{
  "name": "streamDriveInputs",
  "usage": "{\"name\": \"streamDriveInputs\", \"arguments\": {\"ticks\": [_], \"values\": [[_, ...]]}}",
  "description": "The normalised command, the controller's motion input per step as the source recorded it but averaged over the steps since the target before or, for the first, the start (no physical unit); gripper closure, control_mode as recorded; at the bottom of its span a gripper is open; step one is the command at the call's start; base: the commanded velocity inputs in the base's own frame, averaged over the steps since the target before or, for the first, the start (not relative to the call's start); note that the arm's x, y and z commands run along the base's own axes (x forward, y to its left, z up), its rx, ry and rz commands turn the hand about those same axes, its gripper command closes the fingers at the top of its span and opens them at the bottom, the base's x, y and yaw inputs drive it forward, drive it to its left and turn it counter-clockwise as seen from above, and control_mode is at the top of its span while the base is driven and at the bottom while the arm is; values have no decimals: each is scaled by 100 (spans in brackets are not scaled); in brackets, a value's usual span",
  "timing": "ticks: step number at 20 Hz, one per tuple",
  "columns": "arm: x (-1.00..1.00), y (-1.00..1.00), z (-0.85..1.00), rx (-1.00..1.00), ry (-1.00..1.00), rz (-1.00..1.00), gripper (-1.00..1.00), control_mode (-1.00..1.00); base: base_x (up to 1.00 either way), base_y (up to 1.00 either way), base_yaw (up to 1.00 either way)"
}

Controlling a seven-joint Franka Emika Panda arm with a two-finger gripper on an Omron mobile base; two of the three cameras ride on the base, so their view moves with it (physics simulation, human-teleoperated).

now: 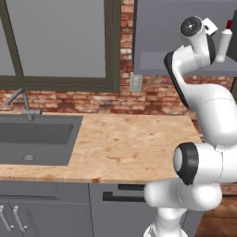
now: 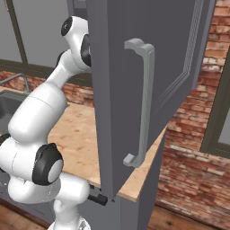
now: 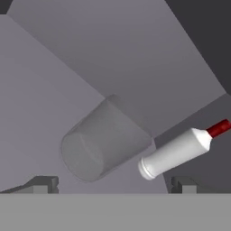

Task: There is a bowl on the dining counter. Grab a lemon wedge from the fridge and place it in the bowl. Then get the liquor bottle and glass cup from the cabinet and place them next to the bowl.

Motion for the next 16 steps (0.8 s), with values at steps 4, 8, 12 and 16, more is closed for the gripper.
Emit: {"name": "streamDriveInputs", "arguments": {"ticks": [4,8,12,16], "values": [[21,-14,0,0,0,1,-100,-100,0,0,0],[24,-9,0,0,0,1,-100,-100,0,0,0],[30,-8,0,0,0,2,-100,-100,0,0,0],[26,-1,-1,0,1,3,-100,-100,0,0,0]]}}
